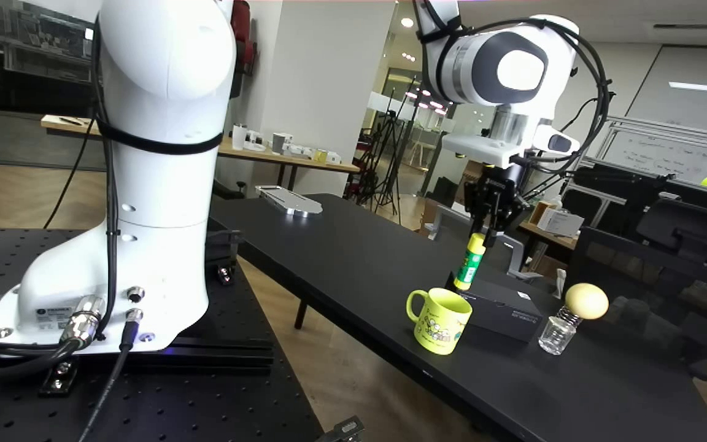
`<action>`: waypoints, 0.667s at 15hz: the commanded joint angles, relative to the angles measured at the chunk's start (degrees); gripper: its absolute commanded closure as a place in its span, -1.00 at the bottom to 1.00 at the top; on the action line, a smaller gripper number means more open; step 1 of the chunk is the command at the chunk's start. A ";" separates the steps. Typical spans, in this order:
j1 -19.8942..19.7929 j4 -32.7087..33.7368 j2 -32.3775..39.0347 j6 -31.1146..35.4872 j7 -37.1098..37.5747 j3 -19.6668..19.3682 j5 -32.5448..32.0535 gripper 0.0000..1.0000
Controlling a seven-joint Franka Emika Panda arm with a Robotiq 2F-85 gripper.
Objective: Remove the glue stick from the mug cup and place it on the table
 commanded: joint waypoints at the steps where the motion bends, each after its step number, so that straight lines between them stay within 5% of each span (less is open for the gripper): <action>1: 0.93 6.89 3.54 -1.18 0.05 0.86 0.10 0.81; 10: 2.31 31.28 20.81 -1.01 2.51 3.10 -0.37 0.81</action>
